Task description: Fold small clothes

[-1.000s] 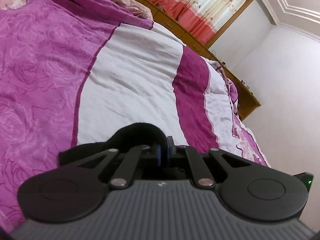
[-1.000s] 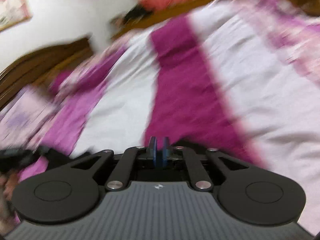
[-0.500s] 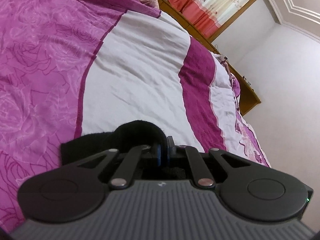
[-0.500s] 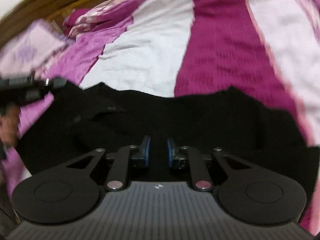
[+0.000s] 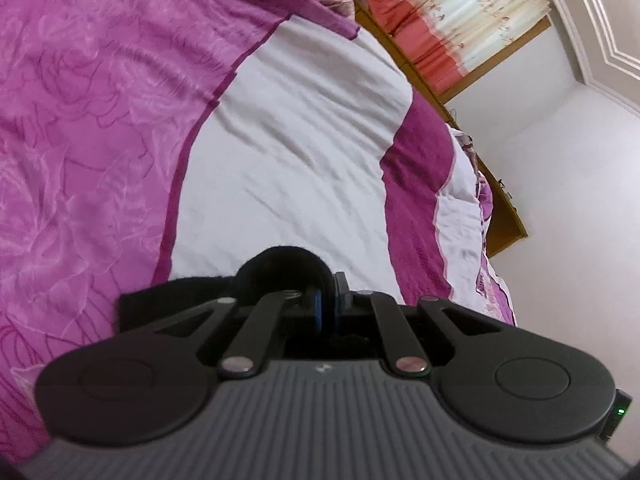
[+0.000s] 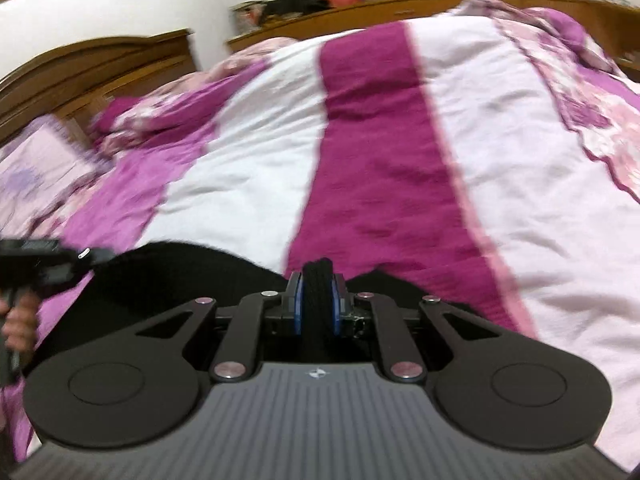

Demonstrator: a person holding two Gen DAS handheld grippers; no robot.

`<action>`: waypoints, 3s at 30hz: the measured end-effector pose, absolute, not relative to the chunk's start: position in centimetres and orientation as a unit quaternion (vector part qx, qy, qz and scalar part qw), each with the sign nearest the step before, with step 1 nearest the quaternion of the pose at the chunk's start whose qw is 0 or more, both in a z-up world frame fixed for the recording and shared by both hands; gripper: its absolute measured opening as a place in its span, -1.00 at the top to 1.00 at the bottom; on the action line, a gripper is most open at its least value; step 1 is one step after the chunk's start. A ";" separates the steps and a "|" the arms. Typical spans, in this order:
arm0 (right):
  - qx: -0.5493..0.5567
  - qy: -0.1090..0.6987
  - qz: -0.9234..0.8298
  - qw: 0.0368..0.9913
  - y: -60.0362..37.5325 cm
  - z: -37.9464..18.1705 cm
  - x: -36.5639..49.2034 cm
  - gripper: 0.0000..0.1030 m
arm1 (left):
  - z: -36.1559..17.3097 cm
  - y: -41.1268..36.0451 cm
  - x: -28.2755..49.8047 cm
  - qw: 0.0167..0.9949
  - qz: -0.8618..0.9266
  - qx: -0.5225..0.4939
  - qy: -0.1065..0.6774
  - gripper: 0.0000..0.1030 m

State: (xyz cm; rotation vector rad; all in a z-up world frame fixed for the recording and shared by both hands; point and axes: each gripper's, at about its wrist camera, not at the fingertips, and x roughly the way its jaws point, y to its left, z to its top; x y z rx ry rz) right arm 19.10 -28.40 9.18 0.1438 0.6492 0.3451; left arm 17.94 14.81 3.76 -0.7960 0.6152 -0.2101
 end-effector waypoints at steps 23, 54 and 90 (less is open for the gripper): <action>0.055 0.378 0.108 0.918 -31.1 7.6 17.8 -0.42 | 5.7 10.0 11.1 0.921 0.012 -0.061 0.384 -0.24; 0.073 0.346 0.012 0.935 -35.8 7.2 14.9 0.08 | 6.4 14.7 6.2 0.924 -0.062 -0.158 0.342 0.69; 0.360 0.441 0.090 0.817 -50.7 5.6 9.8 -0.65 | 2.5 -28.1 3.5 0.874 -0.262 0.315 0.263 -0.70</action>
